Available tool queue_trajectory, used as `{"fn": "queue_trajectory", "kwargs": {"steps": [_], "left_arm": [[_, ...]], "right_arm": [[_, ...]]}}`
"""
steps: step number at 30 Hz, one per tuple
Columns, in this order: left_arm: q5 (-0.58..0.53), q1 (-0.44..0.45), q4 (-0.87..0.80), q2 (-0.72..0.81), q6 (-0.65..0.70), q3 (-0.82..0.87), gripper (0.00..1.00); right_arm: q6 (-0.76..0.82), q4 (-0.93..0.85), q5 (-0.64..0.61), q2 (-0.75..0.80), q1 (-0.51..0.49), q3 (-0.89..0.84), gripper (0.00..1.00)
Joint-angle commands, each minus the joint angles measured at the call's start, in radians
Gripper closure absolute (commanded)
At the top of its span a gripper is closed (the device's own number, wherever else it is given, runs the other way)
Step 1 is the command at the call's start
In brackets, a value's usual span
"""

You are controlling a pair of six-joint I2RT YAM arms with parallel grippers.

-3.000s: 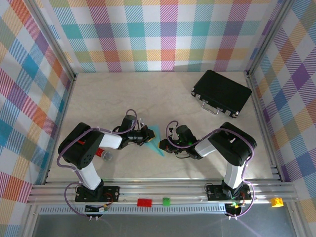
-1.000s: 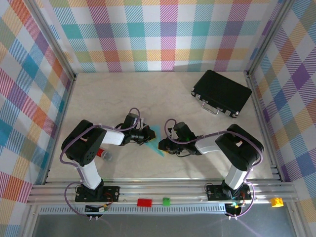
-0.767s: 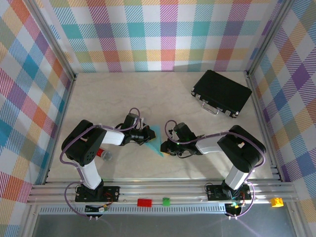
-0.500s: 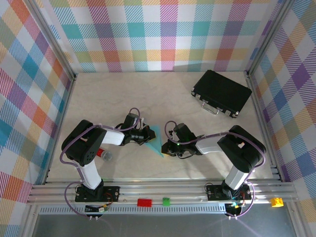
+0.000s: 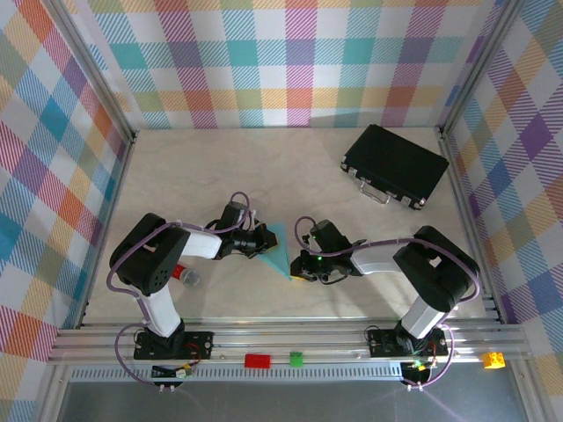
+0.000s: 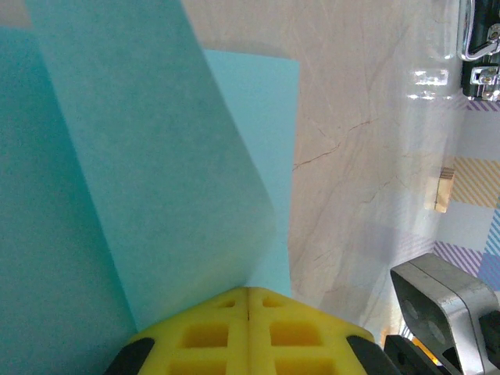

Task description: Fold a paper plane with a square sheet of paper (pick it up from the middle)

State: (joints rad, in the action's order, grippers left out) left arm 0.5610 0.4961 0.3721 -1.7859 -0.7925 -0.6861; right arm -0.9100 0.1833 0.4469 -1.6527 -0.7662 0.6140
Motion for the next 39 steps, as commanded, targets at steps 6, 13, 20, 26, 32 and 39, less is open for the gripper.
{"fn": "queue_trajectory", "kwargs": {"steps": [6, 13, 20, 26, 32, 39], "left_arm": [[-0.049, 0.009, -0.038, -0.039, 0.004, 0.028, 0.95], [-0.049, 0.009, -0.024, -0.04, -0.002, 0.034, 0.95], [-0.064, 0.009, -0.021, -0.033, -0.006, 0.043, 0.95], [-0.06, 0.009, -0.021, -0.034, 0.001, 0.046, 0.95], [-0.06, 0.009, -0.019, -0.031, 0.007, 0.051, 0.95], [-0.055, 0.009, -0.019, -0.031, 0.005, 0.049, 0.95]], "right_arm": [[0.034, -0.106, 0.02, -0.021, -0.009, 0.018, 0.92], [0.042, -0.097, 0.04, -0.008, -0.01, 0.019, 0.91], [0.066, -0.156, 0.034, -0.019, -0.016, 0.032, 0.91], [0.096, -0.183, -0.027, 0.093, -0.019, 0.05, 0.8], [0.126, -0.228, -0.074, 0.115, -0.007, 0.116, 0.73], [0.1, -0.112, 0.018, -0.014, -0.004, 0.208, 0.94]]}}
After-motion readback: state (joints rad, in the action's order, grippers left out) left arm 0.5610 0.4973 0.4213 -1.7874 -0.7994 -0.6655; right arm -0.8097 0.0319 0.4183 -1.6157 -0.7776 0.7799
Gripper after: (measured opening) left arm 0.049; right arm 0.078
